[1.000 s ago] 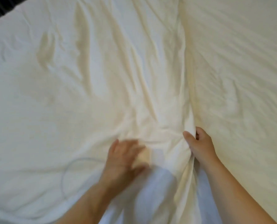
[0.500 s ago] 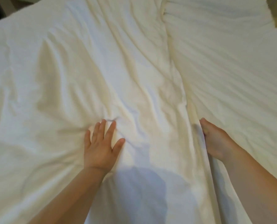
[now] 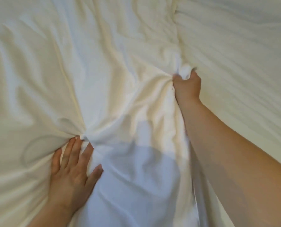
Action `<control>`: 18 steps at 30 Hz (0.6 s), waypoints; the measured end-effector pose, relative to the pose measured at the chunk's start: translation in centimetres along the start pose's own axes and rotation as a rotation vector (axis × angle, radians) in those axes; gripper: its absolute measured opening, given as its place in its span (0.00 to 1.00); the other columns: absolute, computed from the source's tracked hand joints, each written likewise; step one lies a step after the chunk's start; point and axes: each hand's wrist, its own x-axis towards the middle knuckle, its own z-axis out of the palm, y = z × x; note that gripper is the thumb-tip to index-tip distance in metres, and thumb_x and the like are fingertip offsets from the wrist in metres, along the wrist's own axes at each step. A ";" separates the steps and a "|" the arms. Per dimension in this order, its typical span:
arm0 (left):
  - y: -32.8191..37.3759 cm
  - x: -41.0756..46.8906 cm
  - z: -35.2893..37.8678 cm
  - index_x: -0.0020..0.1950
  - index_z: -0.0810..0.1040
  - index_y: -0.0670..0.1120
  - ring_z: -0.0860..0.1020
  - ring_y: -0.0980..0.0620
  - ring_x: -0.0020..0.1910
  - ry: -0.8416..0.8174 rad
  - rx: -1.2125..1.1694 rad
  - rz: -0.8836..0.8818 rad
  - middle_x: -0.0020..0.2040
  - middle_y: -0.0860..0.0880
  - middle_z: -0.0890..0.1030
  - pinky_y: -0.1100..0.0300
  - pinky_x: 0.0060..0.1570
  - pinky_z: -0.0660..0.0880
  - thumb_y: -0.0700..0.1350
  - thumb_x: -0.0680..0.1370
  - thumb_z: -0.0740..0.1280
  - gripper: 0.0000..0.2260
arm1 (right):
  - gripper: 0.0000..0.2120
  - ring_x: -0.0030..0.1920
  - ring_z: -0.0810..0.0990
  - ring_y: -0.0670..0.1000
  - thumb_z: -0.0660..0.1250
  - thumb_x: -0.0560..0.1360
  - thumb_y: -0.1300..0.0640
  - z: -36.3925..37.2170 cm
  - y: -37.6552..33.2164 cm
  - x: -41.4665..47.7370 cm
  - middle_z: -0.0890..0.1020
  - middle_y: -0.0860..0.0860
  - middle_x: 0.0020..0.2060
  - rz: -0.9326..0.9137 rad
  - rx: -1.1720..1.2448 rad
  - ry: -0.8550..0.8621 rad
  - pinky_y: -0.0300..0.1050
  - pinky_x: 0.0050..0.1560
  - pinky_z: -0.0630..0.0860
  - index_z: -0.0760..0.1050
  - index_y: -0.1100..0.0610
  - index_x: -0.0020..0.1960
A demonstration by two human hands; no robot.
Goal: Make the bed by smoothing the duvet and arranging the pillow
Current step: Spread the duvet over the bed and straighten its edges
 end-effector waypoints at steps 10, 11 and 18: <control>2.2 -1.0 -0.3 0.74 0.45 0.62 0.41 0.65 0.74 0.077 -0.026 0.043 0.66 0.45 0.66 0.64 0.71 0.38 0.65 0.77 0.40 0.25 | 0.19 0.61 0.73 0.64 0.57 0.79 0.56 -6.0 8.1 2.9 0.74 0.66 0.61 0.074 -0.426 0.085 0.50 0.56 0.69 0.65 0.64 0.67; 1.9 -0.8 0.0 0.74 0.45 0.61 0.41 0.65 0.74 0.082 -0.016 0.042 0.66 0.45 0.66 0.64 0.71 0.38 0.65 0.77 0.40 0.26 | 0.21 0.63 0.72 0.63 0.57 0.79 0.55 -5.6 8.3 3.2 0.73 0.65 0.63 0.119 -0.394 0.051 0.50 0.58 0.68 0.62 0.65 0.68; 1.1 -0.7 0.1 0.75 0.47 0.58 0.45 0.55 0.76 -0.016 0.049 0.024 0.64 0.39 0.75 0.61 0.71 0.37 0.63 0.78 0.39 0.25 | 0.37 0.67 0.69 0.56 0.66 0.73 0.50 -7.1 7.6 0.1 0.65 0.55 0.71 0.275 0.085 -0.047 0.50 0.67 0.66 0.49 0.55 0.74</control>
